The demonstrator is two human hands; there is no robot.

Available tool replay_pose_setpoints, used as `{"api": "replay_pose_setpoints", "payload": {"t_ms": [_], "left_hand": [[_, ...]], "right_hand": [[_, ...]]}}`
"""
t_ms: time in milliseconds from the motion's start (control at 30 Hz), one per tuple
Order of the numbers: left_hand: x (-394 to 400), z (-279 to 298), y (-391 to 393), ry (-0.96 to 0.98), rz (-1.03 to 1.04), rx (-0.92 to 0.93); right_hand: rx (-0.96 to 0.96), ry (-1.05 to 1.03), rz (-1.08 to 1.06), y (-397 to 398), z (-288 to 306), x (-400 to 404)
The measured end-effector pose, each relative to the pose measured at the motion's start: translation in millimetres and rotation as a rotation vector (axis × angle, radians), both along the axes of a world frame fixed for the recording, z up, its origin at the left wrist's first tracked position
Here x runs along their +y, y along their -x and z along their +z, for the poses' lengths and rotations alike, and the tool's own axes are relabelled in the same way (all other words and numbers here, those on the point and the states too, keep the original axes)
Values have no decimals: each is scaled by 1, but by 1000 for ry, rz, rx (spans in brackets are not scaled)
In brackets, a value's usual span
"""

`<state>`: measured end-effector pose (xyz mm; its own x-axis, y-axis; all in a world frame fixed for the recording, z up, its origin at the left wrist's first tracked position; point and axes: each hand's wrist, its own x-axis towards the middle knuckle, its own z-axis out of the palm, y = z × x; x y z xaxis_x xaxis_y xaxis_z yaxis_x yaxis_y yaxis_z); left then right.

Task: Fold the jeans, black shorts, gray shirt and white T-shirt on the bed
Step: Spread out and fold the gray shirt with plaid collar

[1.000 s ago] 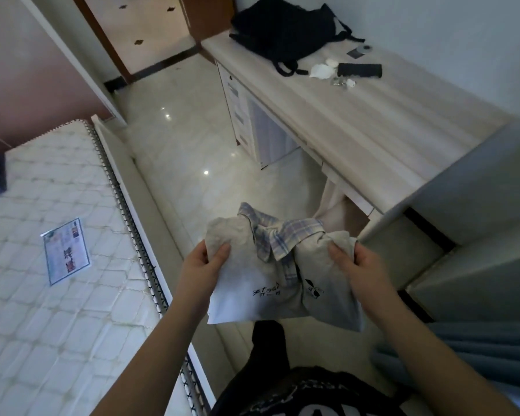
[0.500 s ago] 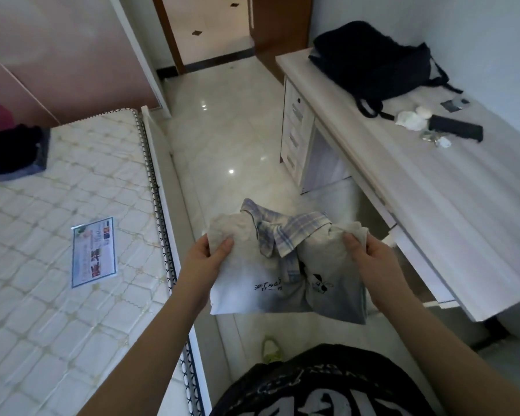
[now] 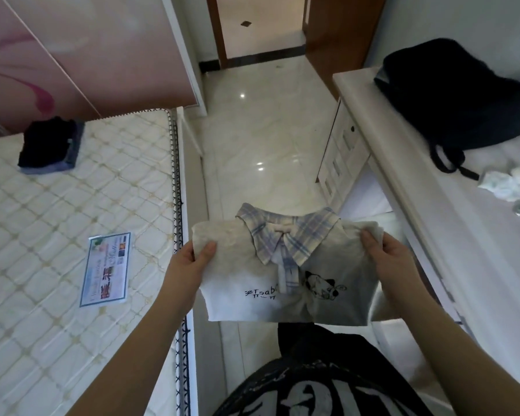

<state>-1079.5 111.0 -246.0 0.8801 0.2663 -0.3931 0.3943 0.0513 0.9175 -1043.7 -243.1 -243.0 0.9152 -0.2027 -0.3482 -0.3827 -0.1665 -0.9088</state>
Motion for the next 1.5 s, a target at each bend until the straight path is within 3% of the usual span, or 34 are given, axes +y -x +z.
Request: {"api": "replay_pose_setpoints", "payload": {"t_ms": [233,433,1000,1133,1500], "left_hand": [[15,6,-94,-81,50,-5],[52,3,-148,-37,192,15],[212,3,-356,99,220,-16],[243,4,-401,10,224,8],[279,-7,-541,56,296,18]], "right_hand": [[5,31,206,-136,4,25],[13,-3,314,-235,10,77],[12,141,425,-465,17,268],[12,137,416,-507,17,294],[3,82,486,-667,-1,343]]}}
